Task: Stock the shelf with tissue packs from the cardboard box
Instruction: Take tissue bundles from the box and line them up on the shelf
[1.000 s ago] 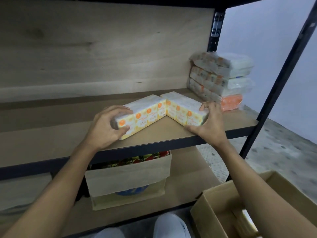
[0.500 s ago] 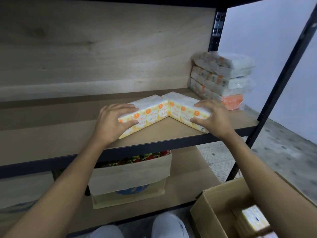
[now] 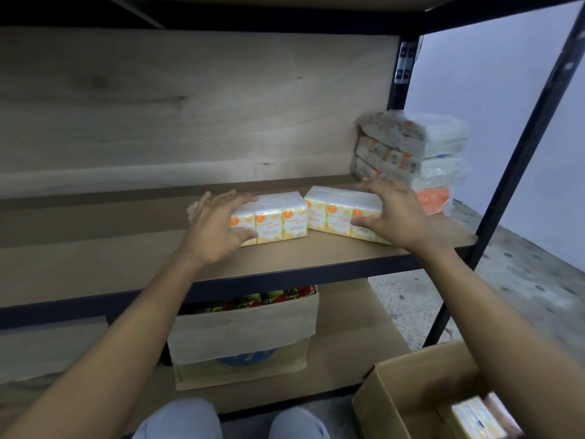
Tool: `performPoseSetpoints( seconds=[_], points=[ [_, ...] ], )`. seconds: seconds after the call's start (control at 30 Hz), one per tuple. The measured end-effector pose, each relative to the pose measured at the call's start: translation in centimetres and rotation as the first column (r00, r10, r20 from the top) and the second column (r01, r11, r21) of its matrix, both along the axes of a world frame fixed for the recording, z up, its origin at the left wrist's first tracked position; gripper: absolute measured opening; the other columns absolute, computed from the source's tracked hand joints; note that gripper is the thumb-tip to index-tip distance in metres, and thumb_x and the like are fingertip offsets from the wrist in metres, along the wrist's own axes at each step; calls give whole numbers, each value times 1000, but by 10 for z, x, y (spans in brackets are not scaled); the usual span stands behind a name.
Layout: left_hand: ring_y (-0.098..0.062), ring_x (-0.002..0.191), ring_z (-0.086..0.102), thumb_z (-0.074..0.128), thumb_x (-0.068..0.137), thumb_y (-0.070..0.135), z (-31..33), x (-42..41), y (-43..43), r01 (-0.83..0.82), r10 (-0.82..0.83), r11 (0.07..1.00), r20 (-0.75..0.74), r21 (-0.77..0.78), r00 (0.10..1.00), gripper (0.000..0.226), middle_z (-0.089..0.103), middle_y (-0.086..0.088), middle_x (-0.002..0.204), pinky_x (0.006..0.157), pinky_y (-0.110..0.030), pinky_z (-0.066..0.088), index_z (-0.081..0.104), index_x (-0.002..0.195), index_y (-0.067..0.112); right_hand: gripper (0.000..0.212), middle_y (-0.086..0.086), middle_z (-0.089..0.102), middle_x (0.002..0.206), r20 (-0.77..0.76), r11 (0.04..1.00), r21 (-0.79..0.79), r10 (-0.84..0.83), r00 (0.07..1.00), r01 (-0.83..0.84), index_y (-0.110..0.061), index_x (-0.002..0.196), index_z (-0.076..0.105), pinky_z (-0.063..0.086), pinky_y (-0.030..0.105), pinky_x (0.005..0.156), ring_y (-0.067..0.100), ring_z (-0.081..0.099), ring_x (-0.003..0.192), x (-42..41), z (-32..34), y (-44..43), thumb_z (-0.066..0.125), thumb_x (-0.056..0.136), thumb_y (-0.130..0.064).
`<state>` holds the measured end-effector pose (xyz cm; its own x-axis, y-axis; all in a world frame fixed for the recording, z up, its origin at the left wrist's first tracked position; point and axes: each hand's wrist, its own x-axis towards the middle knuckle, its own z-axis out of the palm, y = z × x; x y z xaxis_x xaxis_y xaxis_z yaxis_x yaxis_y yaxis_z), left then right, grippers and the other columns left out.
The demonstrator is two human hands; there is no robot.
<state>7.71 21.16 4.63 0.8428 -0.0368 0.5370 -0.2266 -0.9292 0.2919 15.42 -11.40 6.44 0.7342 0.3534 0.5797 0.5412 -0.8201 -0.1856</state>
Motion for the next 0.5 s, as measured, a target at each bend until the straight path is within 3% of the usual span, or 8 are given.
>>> performPoseSetpoints(
  seconds=[0.17, 0.3, 0.5],
  points=[
    [-15, 142, 28, 66, 83, 48, -8, 13, -15, -4, 4, 1000, 0, 1, 1000, 65, 41, 7, 150, 120, -44, 8, 42, 142, 34, 74, 1, 41, 148, -37, 994, -36, -100, 994, 99, -31, 137, 43, 23, 51, 112, 24, 30, 139, 11, -13, 38, 69, 74, -57],
    [-15, 136, 39, 62, 86, 48, -18, 25, -15, -68, 61, 993, 79, 91, 995, 54, 49, 6, 144, 114, -38, 16, 51, 136, 33, 75, -1, 43, 147, 19, 960, -177, -216, 976, 216, -32, 138, 41, 21, 48, 109, 23, 33, 136, 20, -27, 41, 62, 75, -64],
    [-13, 132, 44, 64, 85, 49, -23, 43, -1, -46, 35, 994, 108, 97, 994, 50, 52, 10, 141, 109, -36, 20, 55, 132, 36, 68, -8, 45, 145, -49, 983, -167, -86, 995, 76, -40, 135, 45, 21, 43, 102, 19, 34, 135, 46, -25, 25, 68, 74, -57]
  ],
)
